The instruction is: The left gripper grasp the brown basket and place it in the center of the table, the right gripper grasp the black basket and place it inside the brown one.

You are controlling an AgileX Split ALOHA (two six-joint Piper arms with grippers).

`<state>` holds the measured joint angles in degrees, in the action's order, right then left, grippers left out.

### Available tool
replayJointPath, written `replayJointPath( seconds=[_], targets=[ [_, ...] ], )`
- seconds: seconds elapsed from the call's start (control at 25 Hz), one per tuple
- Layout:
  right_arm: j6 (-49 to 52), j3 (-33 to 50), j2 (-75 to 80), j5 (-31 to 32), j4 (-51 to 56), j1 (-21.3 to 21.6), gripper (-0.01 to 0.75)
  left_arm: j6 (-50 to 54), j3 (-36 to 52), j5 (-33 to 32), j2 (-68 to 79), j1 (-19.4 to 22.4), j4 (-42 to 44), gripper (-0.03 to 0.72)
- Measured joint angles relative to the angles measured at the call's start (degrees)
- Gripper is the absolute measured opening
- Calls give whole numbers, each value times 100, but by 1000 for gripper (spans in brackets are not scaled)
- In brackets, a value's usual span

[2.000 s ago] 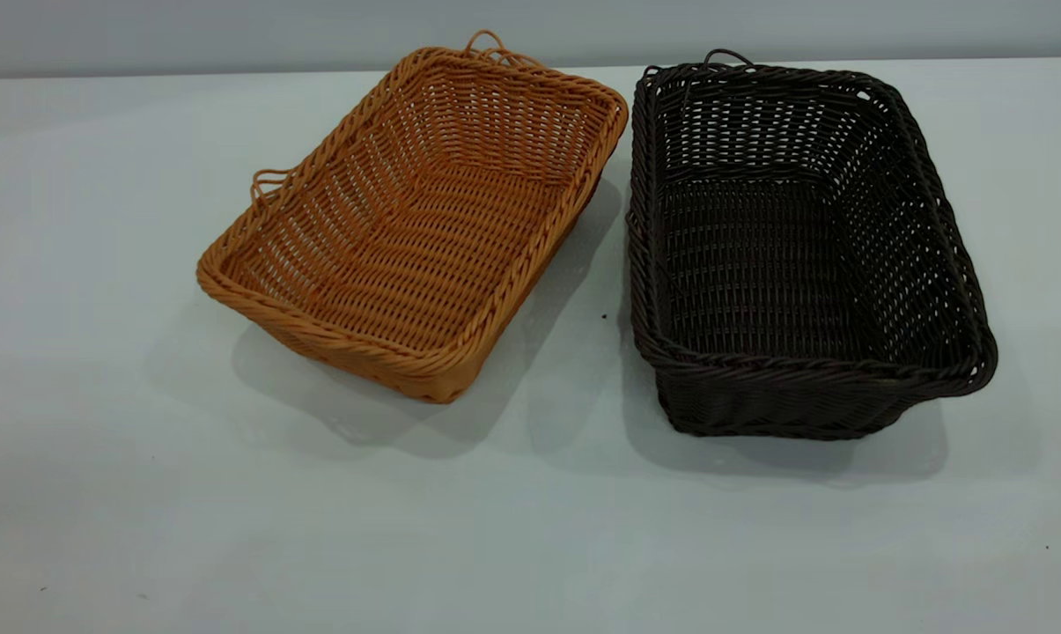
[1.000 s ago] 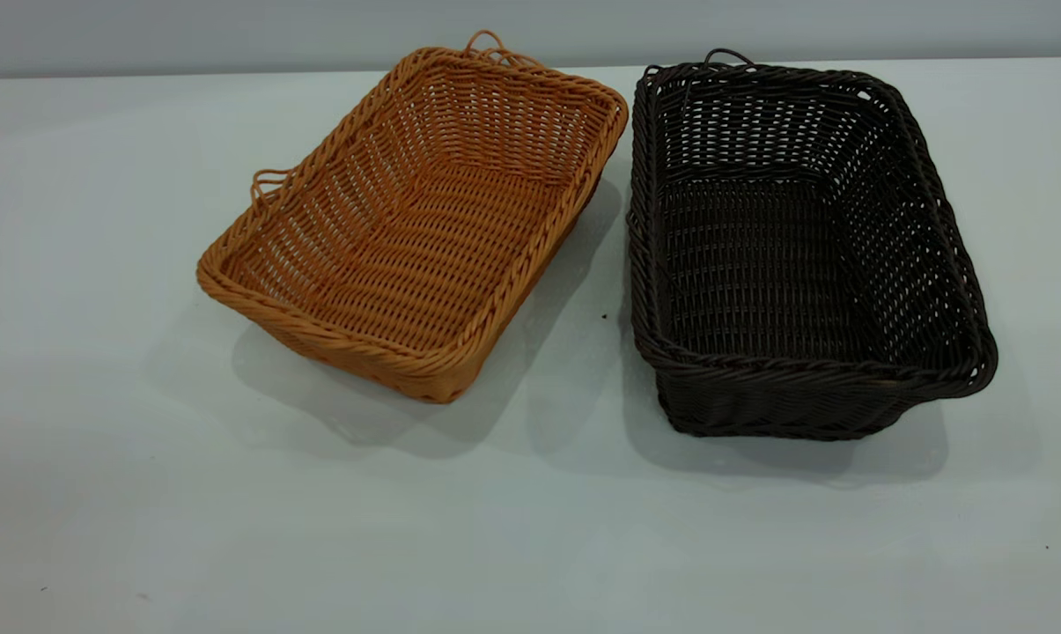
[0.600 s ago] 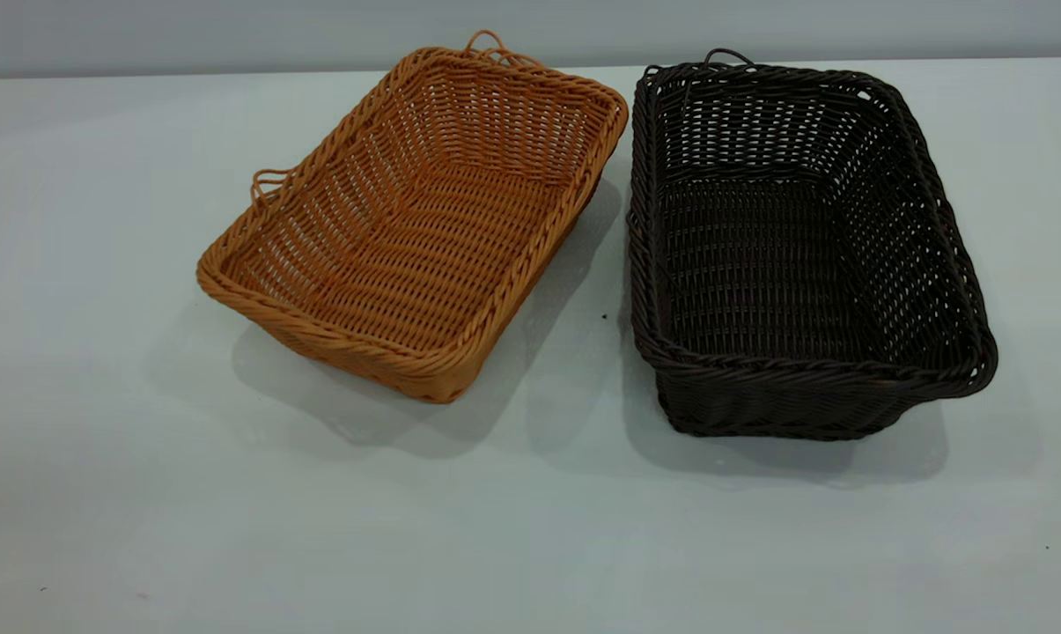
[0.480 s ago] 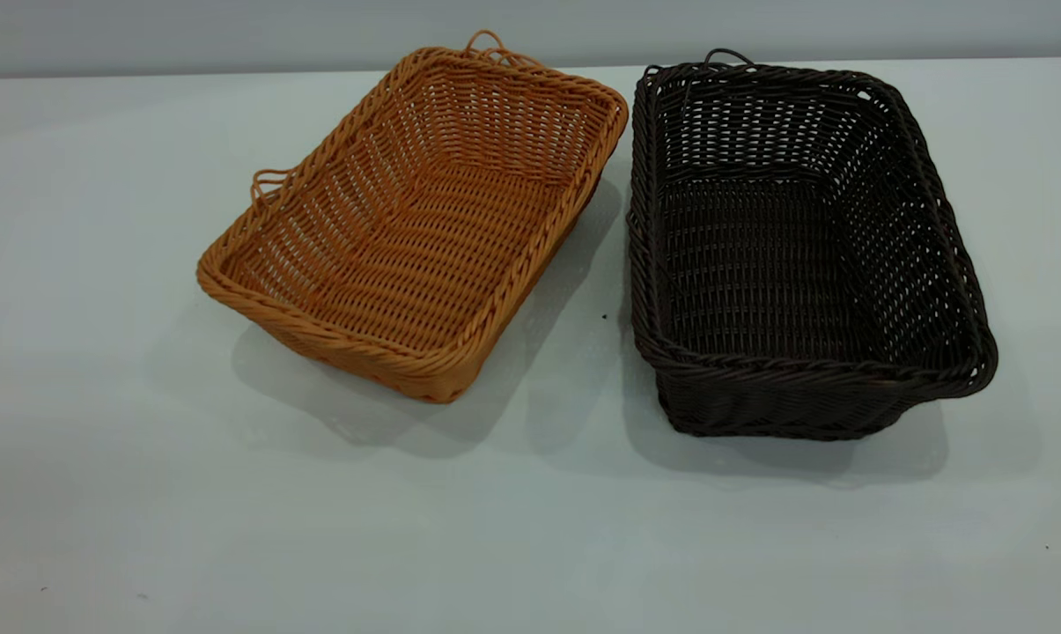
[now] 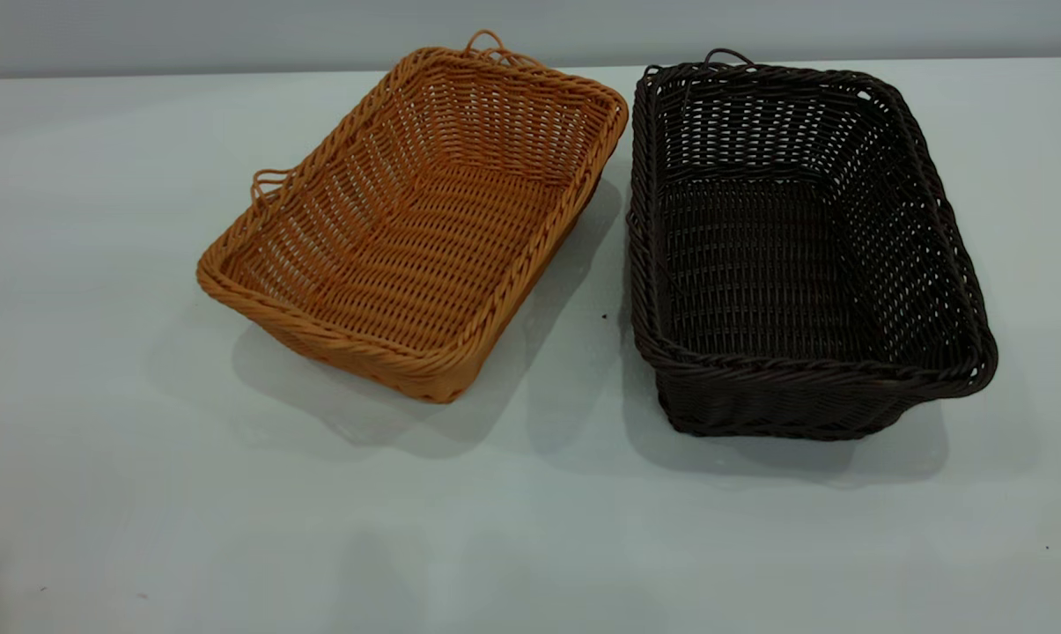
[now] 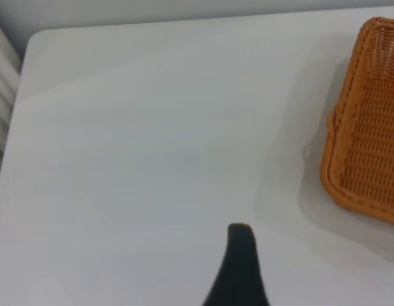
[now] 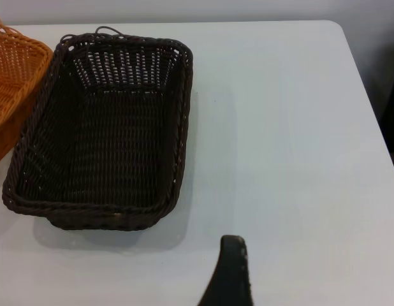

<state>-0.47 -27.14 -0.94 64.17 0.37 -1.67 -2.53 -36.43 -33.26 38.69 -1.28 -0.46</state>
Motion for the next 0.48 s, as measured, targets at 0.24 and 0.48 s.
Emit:
replayJointPath(
  seconds=[0.24,0.48],
  targets=[
    [0,0,0,0,0,0,584,-974,-848,762,2633,-33,-1063,563],
    [47,0,0,-4,-37,0,584,-1972,-1978,1385,4837,-490,-1852,563]
  ],
)
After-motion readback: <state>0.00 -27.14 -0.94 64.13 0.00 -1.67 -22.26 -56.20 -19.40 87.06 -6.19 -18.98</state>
